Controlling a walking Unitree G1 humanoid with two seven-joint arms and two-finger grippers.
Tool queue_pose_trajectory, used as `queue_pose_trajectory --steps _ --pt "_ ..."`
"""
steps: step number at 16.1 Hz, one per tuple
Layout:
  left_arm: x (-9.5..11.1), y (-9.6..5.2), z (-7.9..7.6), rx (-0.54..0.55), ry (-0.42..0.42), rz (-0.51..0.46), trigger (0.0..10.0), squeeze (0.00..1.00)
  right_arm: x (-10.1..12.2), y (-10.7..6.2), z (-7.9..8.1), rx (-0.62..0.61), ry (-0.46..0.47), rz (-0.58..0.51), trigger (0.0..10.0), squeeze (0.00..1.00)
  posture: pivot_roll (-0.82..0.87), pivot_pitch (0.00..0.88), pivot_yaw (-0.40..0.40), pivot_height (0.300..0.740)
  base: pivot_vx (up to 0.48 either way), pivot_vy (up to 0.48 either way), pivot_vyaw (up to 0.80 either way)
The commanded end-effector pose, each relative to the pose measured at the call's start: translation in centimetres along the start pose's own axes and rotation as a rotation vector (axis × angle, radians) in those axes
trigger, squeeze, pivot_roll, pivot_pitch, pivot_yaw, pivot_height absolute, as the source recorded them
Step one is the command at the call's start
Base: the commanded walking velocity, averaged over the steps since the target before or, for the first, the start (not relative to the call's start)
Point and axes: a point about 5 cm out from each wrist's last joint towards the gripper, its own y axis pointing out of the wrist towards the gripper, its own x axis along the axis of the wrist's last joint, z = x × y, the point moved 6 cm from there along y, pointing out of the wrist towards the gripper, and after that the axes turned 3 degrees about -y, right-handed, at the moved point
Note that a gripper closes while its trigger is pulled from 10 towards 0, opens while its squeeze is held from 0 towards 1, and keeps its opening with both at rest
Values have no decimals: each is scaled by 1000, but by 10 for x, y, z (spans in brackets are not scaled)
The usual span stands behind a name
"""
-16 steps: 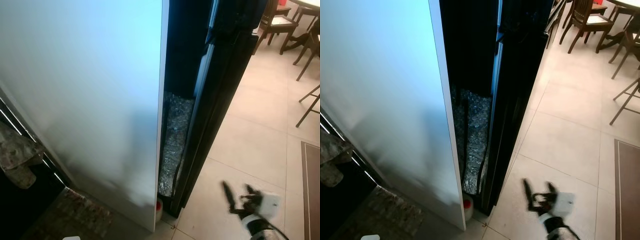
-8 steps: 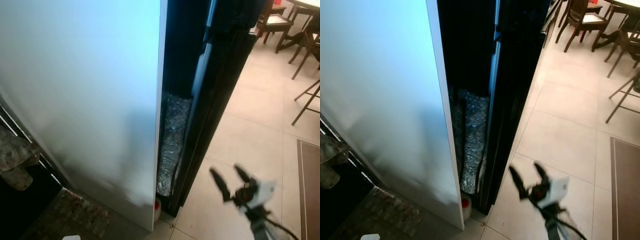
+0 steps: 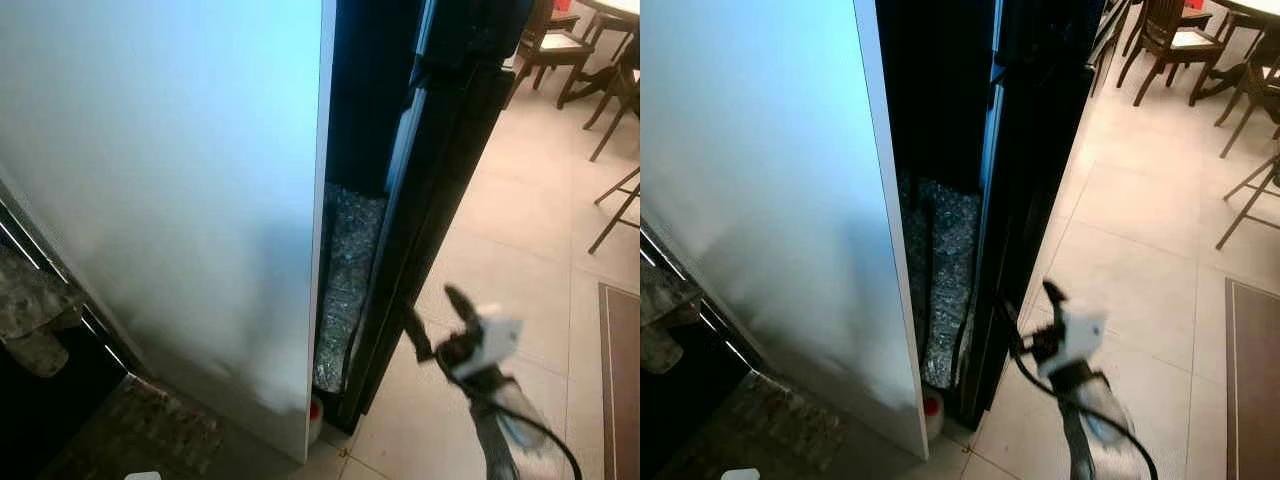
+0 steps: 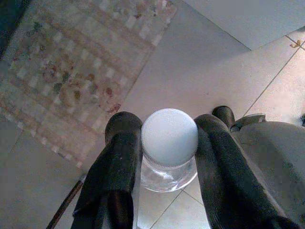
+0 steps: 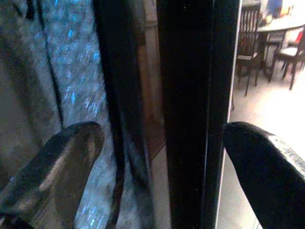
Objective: Restocking fridge
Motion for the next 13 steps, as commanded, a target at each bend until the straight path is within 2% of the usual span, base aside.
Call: queue_pose_trajectory --steps 1,2,4,6,8,13 --pt "-5 -1 2 -1 15 18 10000 0 0 4 -3 -24 -29 11 10000 0 -131 0 45 740 0 0 0" --pt "-5 -1 1 -1 14 18 10000 0 3 7 -4 -31 -31 5 10000 0 -131 0 45 740 0 0 0" --pt "-5 -1 1 0 11 18 10000 0 4 15 12 46 -21 5 10000 0 -125 0 41 740 0 0 0" --pt "-5 -1 1 1 7 17 10000 0 5 19 17 64 -24 3 10000 0 -120 0 39 740 0 0 0" --pt "-5 -1 1 1 5 17 10000 0 6 22 19 70 -36 3 10000 0 -122 0 39 740 0 0 0" --pt "-5 -1 0 1 2 17 10000 0 16 33 11 8 -109 -31 10000 0 -118 0 35 740 0 0 0"
